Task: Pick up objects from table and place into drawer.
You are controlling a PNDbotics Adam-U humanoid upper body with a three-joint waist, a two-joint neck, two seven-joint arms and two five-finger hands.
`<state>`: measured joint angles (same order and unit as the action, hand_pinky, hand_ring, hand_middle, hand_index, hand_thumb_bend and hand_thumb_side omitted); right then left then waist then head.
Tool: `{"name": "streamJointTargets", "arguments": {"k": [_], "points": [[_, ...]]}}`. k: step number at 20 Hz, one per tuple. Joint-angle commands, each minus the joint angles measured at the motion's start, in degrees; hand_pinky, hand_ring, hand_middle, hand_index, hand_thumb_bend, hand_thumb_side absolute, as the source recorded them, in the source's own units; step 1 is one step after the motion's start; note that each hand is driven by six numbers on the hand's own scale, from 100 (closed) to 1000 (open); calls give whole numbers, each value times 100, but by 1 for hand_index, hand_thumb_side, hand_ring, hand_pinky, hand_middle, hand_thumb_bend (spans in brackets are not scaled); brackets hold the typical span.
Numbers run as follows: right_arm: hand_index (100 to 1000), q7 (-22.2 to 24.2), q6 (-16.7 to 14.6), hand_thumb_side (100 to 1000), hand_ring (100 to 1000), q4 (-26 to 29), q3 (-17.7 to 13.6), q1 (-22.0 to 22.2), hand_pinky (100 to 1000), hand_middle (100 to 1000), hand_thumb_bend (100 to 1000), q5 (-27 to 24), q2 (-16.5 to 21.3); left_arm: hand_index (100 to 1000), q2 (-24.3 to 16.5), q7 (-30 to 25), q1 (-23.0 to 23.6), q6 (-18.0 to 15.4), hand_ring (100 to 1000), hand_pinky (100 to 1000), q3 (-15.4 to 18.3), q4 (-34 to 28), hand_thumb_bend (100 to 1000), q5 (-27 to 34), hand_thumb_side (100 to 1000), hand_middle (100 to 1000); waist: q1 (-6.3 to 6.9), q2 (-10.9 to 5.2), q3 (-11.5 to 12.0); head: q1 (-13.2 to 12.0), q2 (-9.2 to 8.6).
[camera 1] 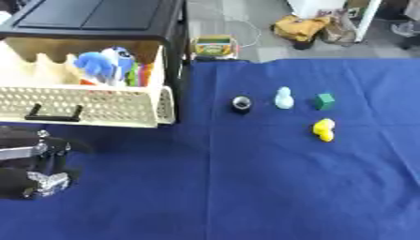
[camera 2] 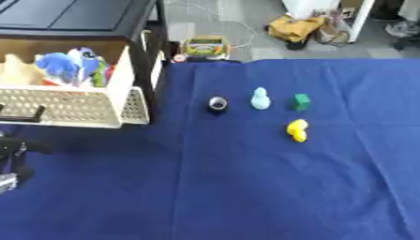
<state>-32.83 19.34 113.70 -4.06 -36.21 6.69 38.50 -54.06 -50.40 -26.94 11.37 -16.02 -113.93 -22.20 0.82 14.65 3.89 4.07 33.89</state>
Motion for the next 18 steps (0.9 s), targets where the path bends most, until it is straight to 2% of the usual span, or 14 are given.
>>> {"name": "streamJointTargets", "arguments": {"k": [1,6,12,18], "points": [[761,8,-14,888,571,89,-82,-35,537,588,349,-24,105,1000,-81,-44,-31,229,509,407,48,-66,100,-17,1000,563,-6,-69,-8,-34,-70],[760,30,2,886,569,89,-98,-5,535,586,354,-30,80,995,-66,24,-90,500,523,423,133,-66,100,-204,1000,547,-5,-52,-24,-66,-102],[757,46,20,882,566,89,-127,27,532,583,359,-42,51,886,-88,142,-216,665,505,408,222,-66,100,-709,1000,468,1,-31,-46,-100,-134],[754,60,35,879,564,89,-150,56,531,580,365,-46,32,850,-74,178,-385,729,501,405,286,63,100,-989,1000,449,10,-10,-64,-117,-177]]}}
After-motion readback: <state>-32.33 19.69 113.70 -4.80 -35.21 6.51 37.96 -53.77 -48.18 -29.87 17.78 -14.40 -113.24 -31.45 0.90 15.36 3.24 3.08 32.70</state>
